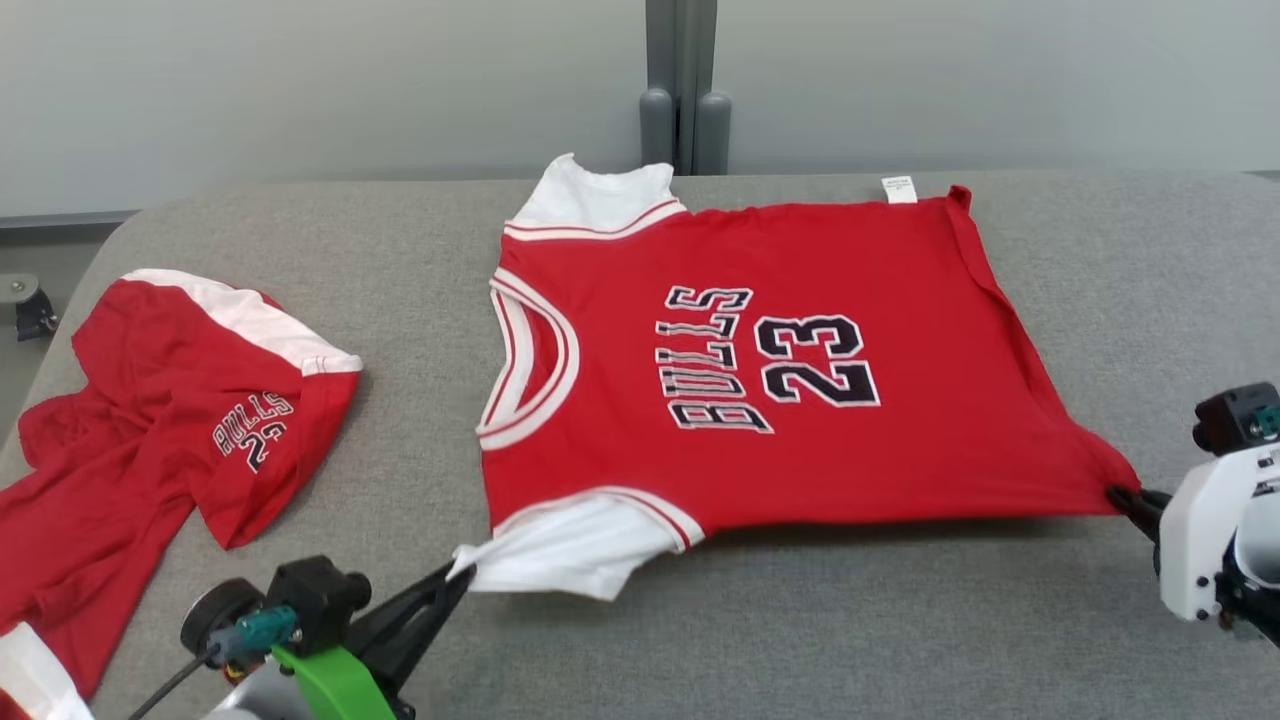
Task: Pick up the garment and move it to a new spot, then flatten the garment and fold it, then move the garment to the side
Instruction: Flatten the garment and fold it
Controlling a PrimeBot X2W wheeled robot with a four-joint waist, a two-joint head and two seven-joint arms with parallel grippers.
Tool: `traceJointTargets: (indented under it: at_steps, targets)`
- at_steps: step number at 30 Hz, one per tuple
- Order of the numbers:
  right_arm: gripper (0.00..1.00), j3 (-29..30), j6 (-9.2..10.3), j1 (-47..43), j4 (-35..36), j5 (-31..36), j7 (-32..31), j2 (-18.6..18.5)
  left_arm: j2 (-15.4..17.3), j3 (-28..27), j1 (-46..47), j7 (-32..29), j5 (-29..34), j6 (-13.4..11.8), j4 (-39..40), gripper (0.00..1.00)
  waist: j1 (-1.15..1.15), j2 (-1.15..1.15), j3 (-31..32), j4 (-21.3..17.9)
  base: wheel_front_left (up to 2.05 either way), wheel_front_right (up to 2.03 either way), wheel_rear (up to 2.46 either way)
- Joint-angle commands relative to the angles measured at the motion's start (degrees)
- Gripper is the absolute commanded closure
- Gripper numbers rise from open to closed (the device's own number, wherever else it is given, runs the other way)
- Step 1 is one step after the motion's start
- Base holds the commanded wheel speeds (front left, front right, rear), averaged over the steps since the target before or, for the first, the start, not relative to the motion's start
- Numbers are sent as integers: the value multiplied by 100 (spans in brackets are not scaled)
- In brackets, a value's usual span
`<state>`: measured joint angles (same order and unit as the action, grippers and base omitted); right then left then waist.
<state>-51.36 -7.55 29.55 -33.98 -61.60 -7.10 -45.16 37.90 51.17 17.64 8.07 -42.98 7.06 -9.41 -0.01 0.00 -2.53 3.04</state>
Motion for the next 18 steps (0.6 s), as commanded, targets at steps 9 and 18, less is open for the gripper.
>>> traceJointTargets:
  at_steps: [9, 18]
  targets:
    - [100, -28, 13, -738, 720, -994, -936, -642, 778, 247, -857, -602, -177, -381, 1280, 100, 1, 0, 66, -200, 0, 0, 0]
    - [100, 218, 13, -607, 1229, -1071, -1430, -842, 978, 134, -620, -800, 7, -664, 1798, 100, 1, 0, -42, -346, 0, 0, 0]
